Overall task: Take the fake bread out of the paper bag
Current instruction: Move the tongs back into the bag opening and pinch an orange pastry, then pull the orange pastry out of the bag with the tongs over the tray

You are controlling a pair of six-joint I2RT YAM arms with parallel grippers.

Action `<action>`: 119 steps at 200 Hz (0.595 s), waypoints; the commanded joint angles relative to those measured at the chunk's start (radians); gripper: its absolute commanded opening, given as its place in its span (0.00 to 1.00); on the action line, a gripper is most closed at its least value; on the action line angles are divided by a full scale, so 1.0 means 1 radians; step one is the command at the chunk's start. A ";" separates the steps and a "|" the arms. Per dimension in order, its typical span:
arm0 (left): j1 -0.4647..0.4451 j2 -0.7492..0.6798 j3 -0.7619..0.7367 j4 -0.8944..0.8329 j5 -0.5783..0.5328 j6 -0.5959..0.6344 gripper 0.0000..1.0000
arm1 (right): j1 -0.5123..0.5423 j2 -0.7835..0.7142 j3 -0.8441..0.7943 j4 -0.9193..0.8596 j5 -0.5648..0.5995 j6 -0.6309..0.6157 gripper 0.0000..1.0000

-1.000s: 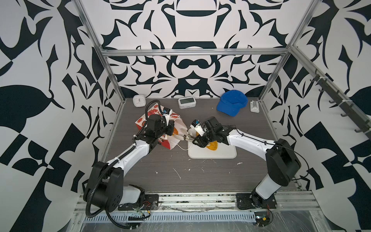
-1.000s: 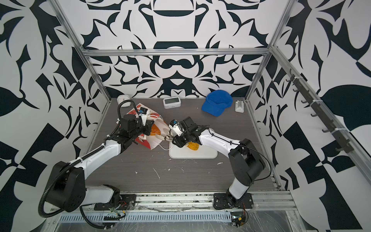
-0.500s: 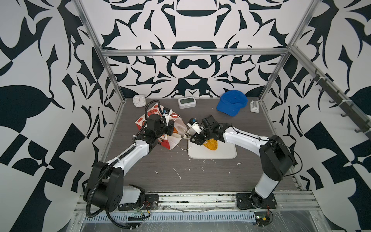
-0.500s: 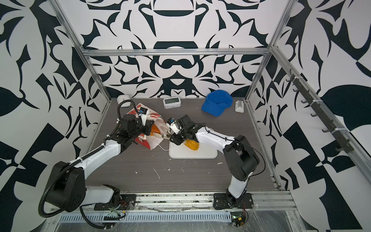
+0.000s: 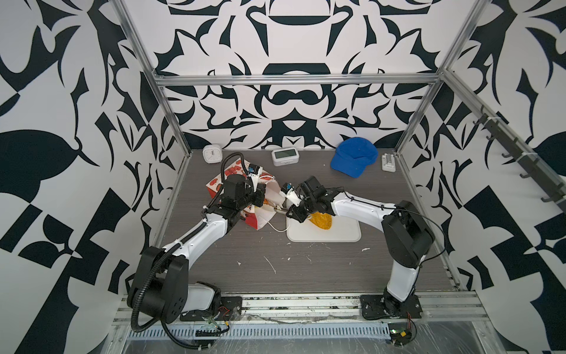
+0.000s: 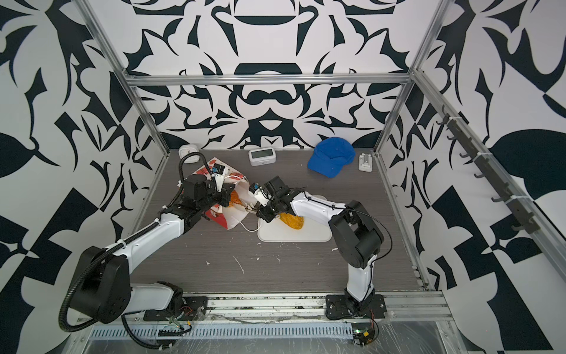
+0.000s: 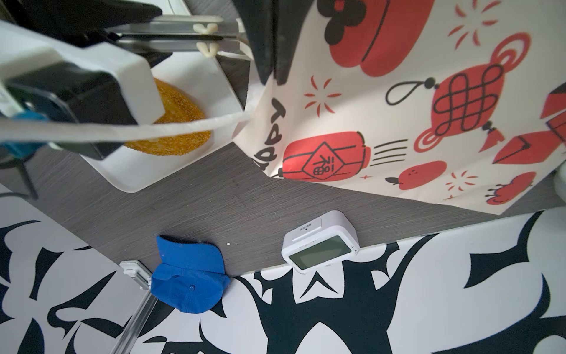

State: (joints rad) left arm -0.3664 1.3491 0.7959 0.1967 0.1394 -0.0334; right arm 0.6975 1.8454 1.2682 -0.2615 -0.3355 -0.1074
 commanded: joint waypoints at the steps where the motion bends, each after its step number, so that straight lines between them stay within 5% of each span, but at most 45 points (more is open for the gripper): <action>1: 0.004 -0.013 0.016 0.001 0.017 -0.013 0.00 | 0.008 -0.030 0.055 0.024 -0.005 -0.013 0.14; 53: 0.012 0.001 0.011 0.016 0.007 -0.020 0.00 | 0.007 -0.057 0.111 -0.049 -0.007 -0.044 0.00; 119: 0.023 0.024 0.005 0.042 -0.008 -0.031 0.00 | 0.007 -0.091 0.269 -0.312 -0.025 -0.076 0.00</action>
State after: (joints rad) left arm -0.3523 1.3537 0.7959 0.2161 0.1360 -0.0418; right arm 0.7002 1.8423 1.4494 -0.5053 -0.3271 -0.1577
